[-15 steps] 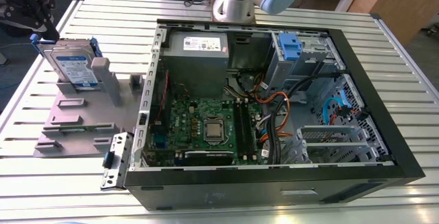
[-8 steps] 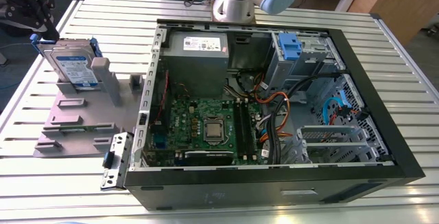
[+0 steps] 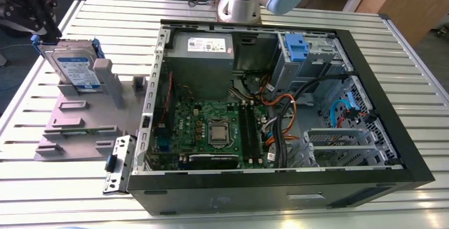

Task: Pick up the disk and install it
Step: 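Pick up the disk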

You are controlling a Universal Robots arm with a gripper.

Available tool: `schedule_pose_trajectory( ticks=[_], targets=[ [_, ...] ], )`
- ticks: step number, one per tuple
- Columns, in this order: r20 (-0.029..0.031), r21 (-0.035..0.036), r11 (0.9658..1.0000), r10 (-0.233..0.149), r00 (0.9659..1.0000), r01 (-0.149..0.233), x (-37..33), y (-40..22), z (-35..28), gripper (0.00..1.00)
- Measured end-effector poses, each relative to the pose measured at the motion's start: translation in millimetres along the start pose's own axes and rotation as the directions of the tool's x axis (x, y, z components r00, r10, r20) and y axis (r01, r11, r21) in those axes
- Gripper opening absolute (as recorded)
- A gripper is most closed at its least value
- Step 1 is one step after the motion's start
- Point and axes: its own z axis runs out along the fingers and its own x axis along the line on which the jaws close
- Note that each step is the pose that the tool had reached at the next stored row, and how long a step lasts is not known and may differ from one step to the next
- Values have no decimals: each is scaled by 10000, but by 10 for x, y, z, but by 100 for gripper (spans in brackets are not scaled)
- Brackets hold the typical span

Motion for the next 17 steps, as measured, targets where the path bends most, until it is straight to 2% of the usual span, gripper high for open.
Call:
schedule_pose_trajectory(
  ticks=[2,3,4,7,8,13,15,17],
  targets=[
    [0,0,10000,-1,10000,1,0,0,0,29],
    [0,0,10000,-2,10000,2,0,0,0,29],
    [0,0,10000,-3,10000,3,0,0,0,41],
    [0,0,10000,-5,10000,5,0,0,0,47],
    [0,0,10000,-6,10000,6,0,0,0,53],
    [0,0,10000,-9,10000,9,0,0,0,53],
    [1,0,10000,-12,10000,12,1,0,76,53],
    [1,0,10000,-12,10000,12,2,0,78,53]
  ],
)
